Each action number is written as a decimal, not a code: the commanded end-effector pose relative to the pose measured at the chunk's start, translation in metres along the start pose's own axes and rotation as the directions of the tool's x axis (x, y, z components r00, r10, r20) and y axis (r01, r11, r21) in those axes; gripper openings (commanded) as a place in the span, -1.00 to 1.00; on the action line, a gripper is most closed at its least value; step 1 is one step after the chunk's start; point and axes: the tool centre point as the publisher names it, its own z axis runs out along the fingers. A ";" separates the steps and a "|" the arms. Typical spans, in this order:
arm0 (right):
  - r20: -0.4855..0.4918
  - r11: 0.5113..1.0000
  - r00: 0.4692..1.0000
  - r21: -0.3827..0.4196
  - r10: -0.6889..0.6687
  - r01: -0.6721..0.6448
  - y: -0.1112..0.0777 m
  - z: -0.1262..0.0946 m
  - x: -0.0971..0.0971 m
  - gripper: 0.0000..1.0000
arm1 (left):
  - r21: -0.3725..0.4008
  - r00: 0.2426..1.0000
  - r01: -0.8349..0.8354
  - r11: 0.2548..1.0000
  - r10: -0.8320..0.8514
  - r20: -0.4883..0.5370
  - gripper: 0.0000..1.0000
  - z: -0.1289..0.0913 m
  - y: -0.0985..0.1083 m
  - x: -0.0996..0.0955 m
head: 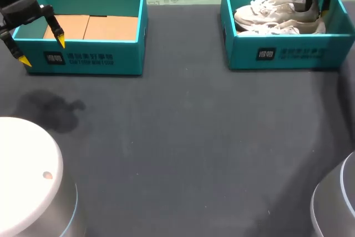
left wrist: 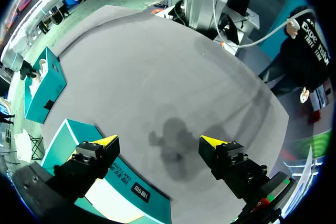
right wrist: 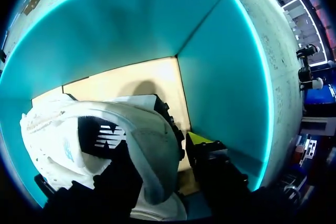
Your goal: Take the shoe out of the shoebox, open the shoe tongue, remove and reinsert the insole, then place the shoe into the shoebox
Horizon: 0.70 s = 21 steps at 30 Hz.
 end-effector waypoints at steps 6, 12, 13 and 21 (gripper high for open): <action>-0.001 1.000 1.000 -0.007 0.014 -0.014 -0.002 -0.022 -0.001 0.25 | -0.001 1.000 0.000 1.000 0.000 -0.002 1.00 0.000 0.000 0.000; -0.017 1.000 1.000 -0.013 0.023 -0.023 -0.010 -0.050 -0.002 0.98 | -0.001 1.000 0.000 1.000 0.000 -0.002 1.00 0.000 0.000 0.000; -0.018 1.000 0.999 -0.010 0.028 -0.028 -0.011 -0.054 -0.002 0.99 | -0.001 1.000 0.000 1.000 0.000 -0.002 1.00 0.000 0.000 0.000; -0.055 0.999 0.998 -0.012 0.034 -0.034 -0.033 -0.093 0.001 1.00 | -0.001 1.000 0.000 1.000 0.000 -0.002 1.00 0.000 0.000 0.000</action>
